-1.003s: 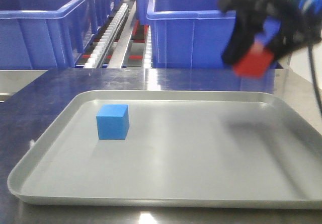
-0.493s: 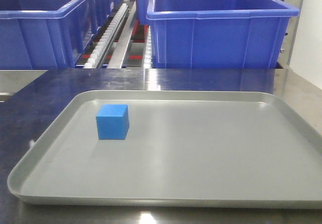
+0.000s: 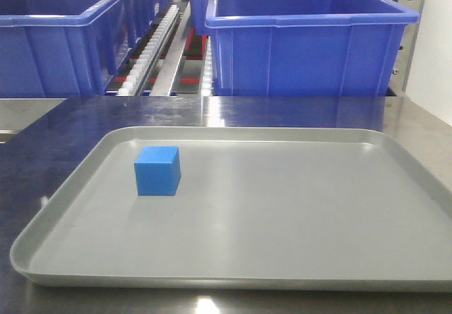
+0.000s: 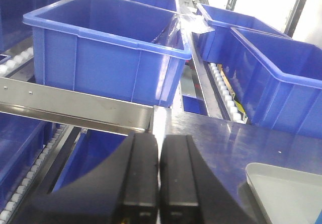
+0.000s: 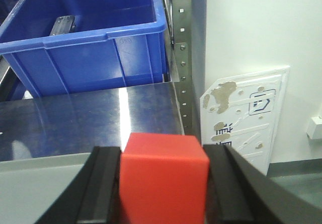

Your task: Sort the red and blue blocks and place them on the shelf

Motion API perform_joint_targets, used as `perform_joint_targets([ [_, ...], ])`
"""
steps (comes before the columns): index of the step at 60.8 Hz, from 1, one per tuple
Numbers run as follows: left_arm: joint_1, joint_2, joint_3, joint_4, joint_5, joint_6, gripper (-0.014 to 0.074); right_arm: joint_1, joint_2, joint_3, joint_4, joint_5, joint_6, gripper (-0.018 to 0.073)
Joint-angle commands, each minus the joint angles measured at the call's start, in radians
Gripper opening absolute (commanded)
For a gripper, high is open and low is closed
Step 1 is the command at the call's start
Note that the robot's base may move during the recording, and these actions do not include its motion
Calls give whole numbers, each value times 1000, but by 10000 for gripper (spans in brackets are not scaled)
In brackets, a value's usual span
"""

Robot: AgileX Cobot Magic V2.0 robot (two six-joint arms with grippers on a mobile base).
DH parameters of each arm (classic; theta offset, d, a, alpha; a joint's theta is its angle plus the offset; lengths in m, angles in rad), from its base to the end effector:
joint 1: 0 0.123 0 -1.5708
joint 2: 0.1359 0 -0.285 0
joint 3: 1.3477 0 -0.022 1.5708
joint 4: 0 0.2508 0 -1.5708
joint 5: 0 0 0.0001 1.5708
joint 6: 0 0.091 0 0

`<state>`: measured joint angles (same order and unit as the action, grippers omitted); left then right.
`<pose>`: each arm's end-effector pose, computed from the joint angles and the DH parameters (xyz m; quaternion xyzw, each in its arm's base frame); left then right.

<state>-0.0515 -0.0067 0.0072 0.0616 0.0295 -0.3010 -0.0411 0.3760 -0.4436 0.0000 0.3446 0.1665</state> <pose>0.0561 -0.0027 0.2085 -0.0651 0.6835 -0.1048 0.7195 0.0852 -0.0035 0.3057 0.0799 0.7668 0.0399 0.6357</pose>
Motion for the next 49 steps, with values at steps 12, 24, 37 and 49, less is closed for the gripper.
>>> perform_joint_targets([
  [12, 4, -13, 25, -6, -86, 1, 125, -8, -65, 22, -18, -92, -1, 56],
  [24, 4, -13, 25, -6, -86, 1, 125, -8, -64, 22, -18, -97, -1, 56],
  [37, 4, -13, 25, -6, -86, 1, 125, -7, -63, 22, -18, -93, -1, 56],
  [49, 4, -13, 25, -6, -86, 1, 125, -7, -63, 22, -18, -93, -1, 56],
])
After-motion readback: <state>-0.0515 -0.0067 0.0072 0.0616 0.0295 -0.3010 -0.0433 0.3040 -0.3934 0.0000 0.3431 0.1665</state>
